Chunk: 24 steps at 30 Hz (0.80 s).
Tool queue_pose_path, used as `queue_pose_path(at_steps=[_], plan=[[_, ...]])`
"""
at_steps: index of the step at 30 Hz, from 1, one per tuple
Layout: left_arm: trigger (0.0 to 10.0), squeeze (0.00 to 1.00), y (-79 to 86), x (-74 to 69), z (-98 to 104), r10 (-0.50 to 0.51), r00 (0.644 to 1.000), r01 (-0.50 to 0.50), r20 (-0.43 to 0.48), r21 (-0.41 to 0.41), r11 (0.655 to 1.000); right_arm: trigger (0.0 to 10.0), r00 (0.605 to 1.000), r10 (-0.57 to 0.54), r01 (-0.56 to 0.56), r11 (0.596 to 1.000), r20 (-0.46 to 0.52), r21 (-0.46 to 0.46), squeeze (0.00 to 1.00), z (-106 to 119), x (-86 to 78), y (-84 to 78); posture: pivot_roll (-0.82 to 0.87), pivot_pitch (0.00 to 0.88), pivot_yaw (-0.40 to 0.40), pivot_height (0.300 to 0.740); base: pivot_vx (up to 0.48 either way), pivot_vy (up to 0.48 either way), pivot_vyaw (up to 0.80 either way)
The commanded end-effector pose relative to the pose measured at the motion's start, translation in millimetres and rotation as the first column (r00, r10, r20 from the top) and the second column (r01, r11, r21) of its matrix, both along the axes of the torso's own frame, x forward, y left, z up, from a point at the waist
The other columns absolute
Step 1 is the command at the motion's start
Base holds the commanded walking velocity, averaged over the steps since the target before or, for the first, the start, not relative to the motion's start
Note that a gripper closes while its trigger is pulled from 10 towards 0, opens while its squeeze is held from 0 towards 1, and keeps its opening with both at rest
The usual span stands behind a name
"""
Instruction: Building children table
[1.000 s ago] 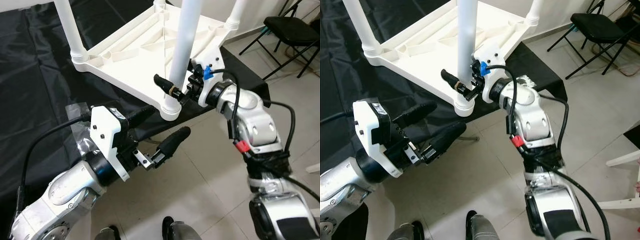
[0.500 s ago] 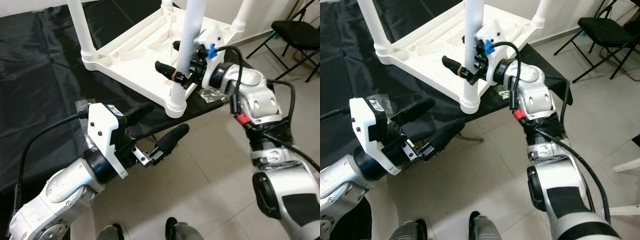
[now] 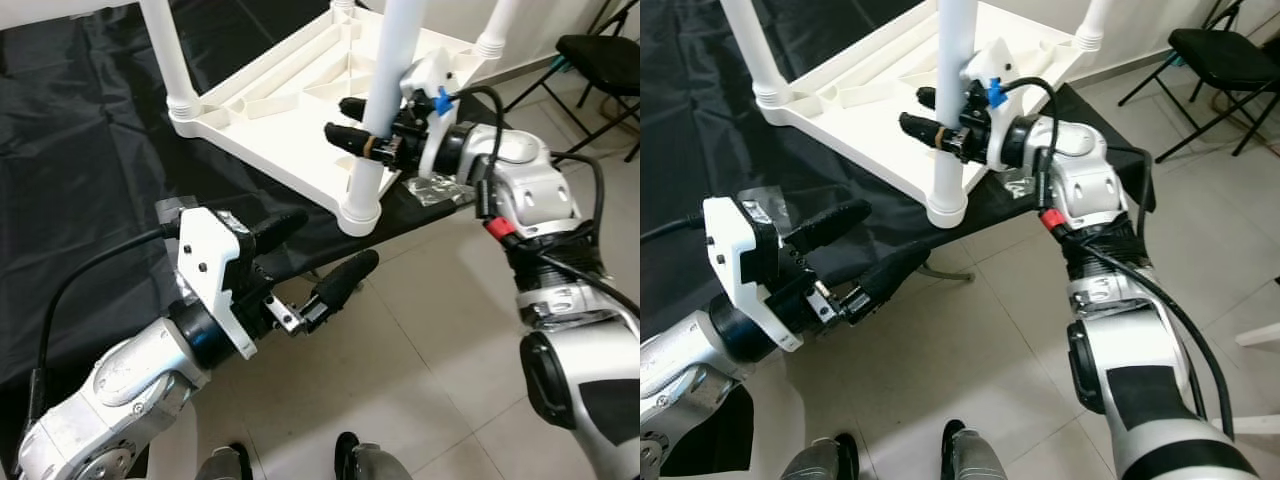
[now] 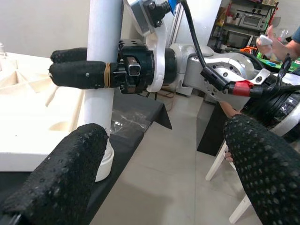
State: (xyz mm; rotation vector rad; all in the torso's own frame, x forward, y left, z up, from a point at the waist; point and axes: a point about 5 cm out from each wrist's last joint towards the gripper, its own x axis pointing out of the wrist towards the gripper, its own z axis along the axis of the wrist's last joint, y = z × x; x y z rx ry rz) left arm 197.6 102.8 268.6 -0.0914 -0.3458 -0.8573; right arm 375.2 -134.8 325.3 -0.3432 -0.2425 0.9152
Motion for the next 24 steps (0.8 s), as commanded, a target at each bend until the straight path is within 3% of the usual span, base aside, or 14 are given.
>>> queue_pose_path(at_steps=[1, 2, 4, 6, 7, 8, 9, 15, 17, 18, 20, 21, 22, 24], plan=[[10.0, 0.00, -3.2, -5.2, -1, -0.031, 0.999, 0.031, -0.005, 0.006, 0.999, 0.0, 0.998, -0.060, 0.060, 0.996, -0.005, -0.059, 0.00, -11, -0.3, -4.6, 0.06, 0.311, -0.061, 0.740, 0.000, 0.000, 0.00], [10.0, 0.00, -3.5, -5.8, -1, -0.032, 0.999, 0.032, -0.006, 0.007, 0.999, 0.0, 0.970, -0.242, 0.242, 0.970, 0.000, 0.008, 0.00, -23, 2.5, -2.9, 0.07, 0.313, -0.081, 0.740, 0.000, 0.000, 0.00], [10.0, 0.00, -3.5, -5.8, -1, -0.032, 0.999, 0.032, -0.006, 0.007, 0.999, 0.0, 0.970, -0.242, 0.242, 0.970, 0.000, 0.008, 0.00, -23, 2.5, -2.9, 0.07, 0.313, -0.081, 0.740, 0.000, 0.000, 0.00], [10.0, 0.00, -3.3, -5.4, -2, -0.028, 1.000, 0.028, -0.007, 0.002, 1.000, 0.0, 0.686, -0.701, 0.720, 0.616, -0.195, 0.320, 0.00, -68, -3.9, -2.0, 0.08, 0.297, -0.062, 0.740, 0.000, 0.000, 0.00], [10.0, 0.00, -3.3, -5.4, -2, -0.028, 1.000, 0.028, -0.007, 0.002, 1.000, 0.0, 0.686, -0.701, 0.720, 0.616, -0.195, 0.320, 0.00, -68, -3.9, -2.0, 0.08, 0.297, -0.062, 0.740, 0.000, 0.000, 0.00], [10.0, 0.00, -4.3, -4.5, -2, -0.032, 0.999, 0.032, -0.008, -0.001, 0.999, 0.0, 0.585, -0.759, 0.804, 0.495, -0.286, 0.330, 0.00, -88, -4.1, 8.6, 0.08, 0.280, -0.054, 0.740, 0.000, 0.000, 0.00], [10.0, 0.00, -6.7, -3.7, -1, -0.045, 0.999, 0.045, -0.008, -0.014, 0.999, 0.0, 0.559, -0.759, 0.824, 0.468, -0.332, 0.318, 0.00, -96, 4.1, 20.0, 0.08, 0.290, -0.037, 0.740, 0.000, 0.000, 0.00], [10.0, 0.00, -11.1, -3.3, -1, -0.072, 0.997, 0.072, -0.010, -0.016, 0.997, 0.0, 0.563, -0.768, 0.821, 0.477, -0.305, 0.314, 0.00, -81, 26.0, 23.7, 0.07, 0.275, -0.023, 0.740, 0.000, 0.000, 0.00], [10.0, 0.00, -12.0, -3.3, -1, -0.078, 0.997, 0.078, -0.011, -0.023, 0.997, 10.0, 0.628, -0.704, 0.776, 0.529, -0.332, 0.344, 0.00, -70, 28.3, 33.1, 0.06, 0.277, -0.026, 0.740, 0.000, 0.000, 0.00], [10.0, 0.00, -12.0, -3.3, -1, -0.078, 0.997, 0.078, -0.011, -0.023, 0.997, 10.0, 0.628, -0.704, 0.776, 0.529, -0.332, 0.344, 0.00, -70, 28.3, 33.1, 0.06, 0.277, -0.026, 0.740, 0.000, 0.000, 0.00], [10.0, 0.00, -12.0, -3.1, 0, -0.077, 0.997, 0.077, -0.010, -0.024, 0.997, 10.0, 0.724, -0.623, 0.688, 0.620, -0.297, 0.376, 0.00, -59, 24.3, 45.5, 0.06, 0.285, -0.023, 0.740, 0.000, 0.000, 0.00], [10.0, 0.00, -11.8, -3.1, 0, -0.076, 0.997, 0.076, -0.010, -0.023, 0.997, 10.0, 0.797, -0.539, 0.604, 0.691, -0.275, 0.396, 0.29, -53, 18.8, 51.7, 0.05, 0.289, -0.028, 0.740, 0.000, 0.000, 0.00], [10.0, 0.00, -11.9, -3.4, -1, -0.075, 0.997, 0.075, -0.011, -0.023, 0.997, 10.0, 0.846, -0.467, 0.533, 0.737, -0.255, 0.416, 1.00, -48, 12.7, 53.6, 0.05, 0.293, -0.028, 0.740, 0.000, 0.000, 0.00], [10.0, 0.00, -12.0, -3.8, -1, -0.074, 0.997, 0.074, -0.012, -0.024, 0.997, 10.0, 0.866, -0.436, 0.499, 0.744, -0.244, 0.443, 1.00, -43, 3.1, 56.0, 0.05, 0.294, -0.030, 0.740, 0.000, 0.000, 0.00]])
